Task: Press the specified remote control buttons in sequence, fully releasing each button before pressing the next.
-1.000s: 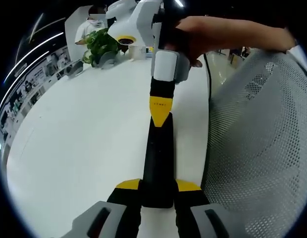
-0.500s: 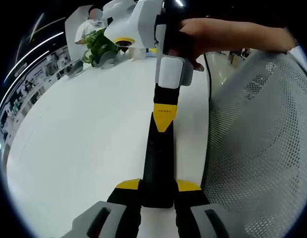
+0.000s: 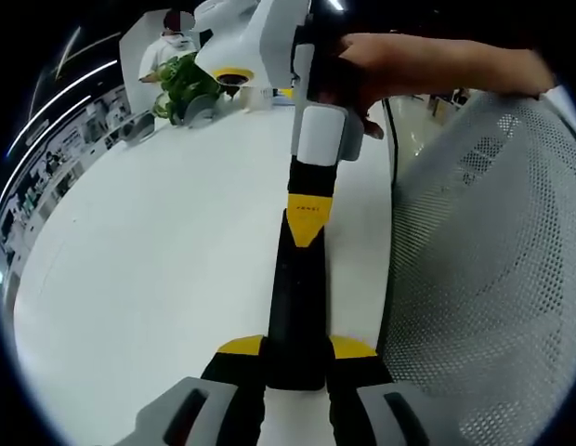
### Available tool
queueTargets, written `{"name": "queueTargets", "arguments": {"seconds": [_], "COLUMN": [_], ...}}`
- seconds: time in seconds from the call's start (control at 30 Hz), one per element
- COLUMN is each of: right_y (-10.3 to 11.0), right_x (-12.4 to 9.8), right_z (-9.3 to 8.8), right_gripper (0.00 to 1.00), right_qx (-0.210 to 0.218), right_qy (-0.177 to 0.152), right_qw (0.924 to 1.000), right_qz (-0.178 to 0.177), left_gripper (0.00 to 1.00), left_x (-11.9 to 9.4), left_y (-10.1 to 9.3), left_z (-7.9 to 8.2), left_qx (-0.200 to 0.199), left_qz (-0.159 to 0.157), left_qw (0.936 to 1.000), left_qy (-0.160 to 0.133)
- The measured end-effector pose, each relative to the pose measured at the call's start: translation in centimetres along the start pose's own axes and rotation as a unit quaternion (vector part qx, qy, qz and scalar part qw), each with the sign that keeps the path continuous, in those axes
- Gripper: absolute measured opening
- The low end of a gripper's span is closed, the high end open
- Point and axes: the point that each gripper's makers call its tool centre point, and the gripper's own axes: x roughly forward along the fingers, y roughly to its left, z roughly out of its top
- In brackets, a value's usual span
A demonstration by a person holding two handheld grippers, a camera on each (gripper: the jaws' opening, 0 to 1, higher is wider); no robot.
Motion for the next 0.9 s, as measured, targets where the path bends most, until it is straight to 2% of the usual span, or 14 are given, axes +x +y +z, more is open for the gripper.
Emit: {"name": "queueTargets", "arguments": {"seconds": [0.2,0.27,0.33,0.43,0.7,0.9], "right_y": [-0.1,0.0,0.4,0.6,1.7,1.4], "right_x": [-0.1,-0.3,-0.5,-0.3,0.5,0.7], "right_z": [-0.1,0.3,0.7,0.8,0.4,0.2], "right_gripper": [0.00,0.00,0.00,0.00,0.00,0.00], "right_qx": [0.014,0.012,0.020,0.023,-0.003,-0.005], "right_qy": [0.010,0.000,-0.013,-0.015,-0.002,0.006], "right_qw": [0.9999,0.9999,0.9996,0.9994,0.9997,0.9997], "right_qz": [-0.002,-0.001,0.013,0.023,0.025,0.021], "left_gripper": [0.24,0.23,0.23,0.23,0.23,0.24], "left_x": [0.0,0.1,0.1,0.1,0.2,0.3], "left_y": [-0.1,-0.3,-0.3,-0.4,-1.2,-1.1], "left_z": [0.0,0.1,0.1,0.1,0.3,0.3], "left_qx": [0.001,0.002,0.004,0.004,0.017,0.017], "left_qz": [-0.003,-0.006,-0.007,-0.009,-0.019,-0.020], "left_qw": [1.0000,1.0000,1.0000,1.0000,0.9997,0.9997], "left_qy": [-0.001,-0.001,0.000,0.000,0.001,0.001]}}
